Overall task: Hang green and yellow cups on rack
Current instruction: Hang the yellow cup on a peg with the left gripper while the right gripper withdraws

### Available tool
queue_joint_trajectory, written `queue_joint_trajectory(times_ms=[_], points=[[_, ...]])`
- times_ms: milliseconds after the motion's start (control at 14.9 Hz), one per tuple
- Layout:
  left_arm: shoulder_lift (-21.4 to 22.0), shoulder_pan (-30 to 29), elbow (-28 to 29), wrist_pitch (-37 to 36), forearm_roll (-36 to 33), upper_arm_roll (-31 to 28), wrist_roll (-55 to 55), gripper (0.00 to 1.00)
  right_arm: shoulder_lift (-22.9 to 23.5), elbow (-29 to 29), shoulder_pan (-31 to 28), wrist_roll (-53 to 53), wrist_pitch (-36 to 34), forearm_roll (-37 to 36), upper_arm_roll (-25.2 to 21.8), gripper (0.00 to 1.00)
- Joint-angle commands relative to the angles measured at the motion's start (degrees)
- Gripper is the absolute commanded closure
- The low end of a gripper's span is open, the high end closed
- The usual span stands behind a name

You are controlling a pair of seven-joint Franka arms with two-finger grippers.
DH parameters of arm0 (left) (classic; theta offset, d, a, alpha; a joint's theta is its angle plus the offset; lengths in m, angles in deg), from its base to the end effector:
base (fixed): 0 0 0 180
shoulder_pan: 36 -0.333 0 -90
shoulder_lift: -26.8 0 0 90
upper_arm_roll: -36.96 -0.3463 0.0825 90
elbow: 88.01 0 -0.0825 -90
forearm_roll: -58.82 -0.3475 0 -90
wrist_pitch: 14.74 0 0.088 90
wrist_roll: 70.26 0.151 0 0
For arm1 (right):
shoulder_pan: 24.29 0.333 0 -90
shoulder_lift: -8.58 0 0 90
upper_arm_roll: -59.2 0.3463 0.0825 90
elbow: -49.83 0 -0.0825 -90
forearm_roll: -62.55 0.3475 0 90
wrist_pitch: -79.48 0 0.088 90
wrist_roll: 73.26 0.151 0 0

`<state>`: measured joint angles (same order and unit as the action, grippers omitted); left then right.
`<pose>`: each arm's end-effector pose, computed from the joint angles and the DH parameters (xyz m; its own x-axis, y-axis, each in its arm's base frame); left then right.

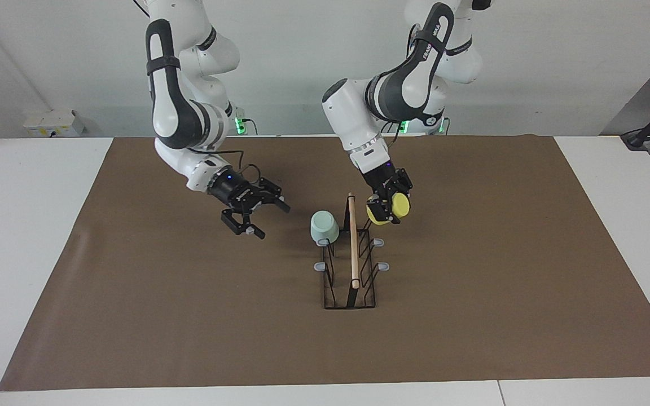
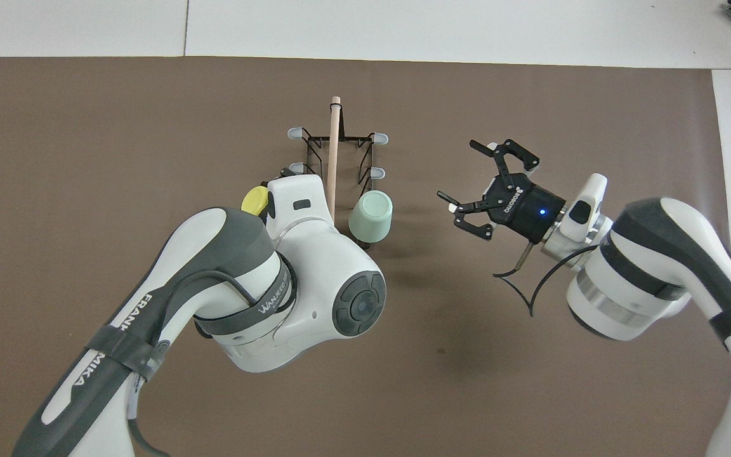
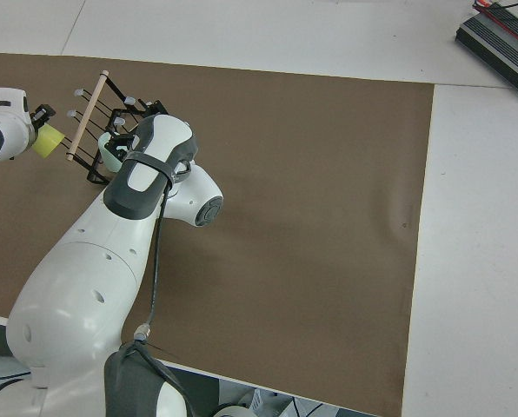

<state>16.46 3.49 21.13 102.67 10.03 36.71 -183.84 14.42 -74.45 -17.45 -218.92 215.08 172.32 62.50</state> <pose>0.4972 -0.3154 0.4334 0.4464 0.5932 0.6699 0.7350 -0.6701 0.1035 0.5591 0.1403 0.4105 -0.0348 0.3584 0.9329 0.8195 -0.5241 0.2319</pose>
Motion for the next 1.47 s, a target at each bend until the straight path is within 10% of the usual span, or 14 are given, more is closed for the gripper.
queue_joint_trajectory(times_ms=[0, 67, 201, 402, 1205, 1406], points=[[-0.82, 1.64, -1.12, -0.43, -1.67, -0.63, -1.64, 1.00, 0.84, 2.63, -6.56, 0.03, -1.21, -13.31, 0.65, 0.00], [-0.99, 1.81, -1.21, 0.18, -1.67, -0.54, -1.55, 0.90, 1.19, 3.25, -7.80, 0.03, -1.48, -17.09, 0.57, 0.00], [-1.61, 1.73, -1.74, 0.89, -1.49, -0.45, -1.20, 0.25, 2.16, 4.74, -10.43, 0.12, -1.39, -25.26, 0.56, 0.00], [-1.44, 1.64, -2.17, 1.59, -0.09, -0.28, -0.59, 0.05, 3.21, 6.68, -13.42, 1.43, -0.60, -39.06, 0.30, 0.00], [3.04, -6.61, -0.77, 3.09, 14.67, -0.37, 45.42, 0.00, 6.03, 15.47, -16.95, 37.69, 3.00, -101.20, -0.05, 0.00], [3.75, -10.57, -0.68, 3.09, 17.66, -0.37, 56.69, 0.00, 4.80, 15.47, -15.72, 50.35, 0.12, -107.47, 0.04, 0.00]])
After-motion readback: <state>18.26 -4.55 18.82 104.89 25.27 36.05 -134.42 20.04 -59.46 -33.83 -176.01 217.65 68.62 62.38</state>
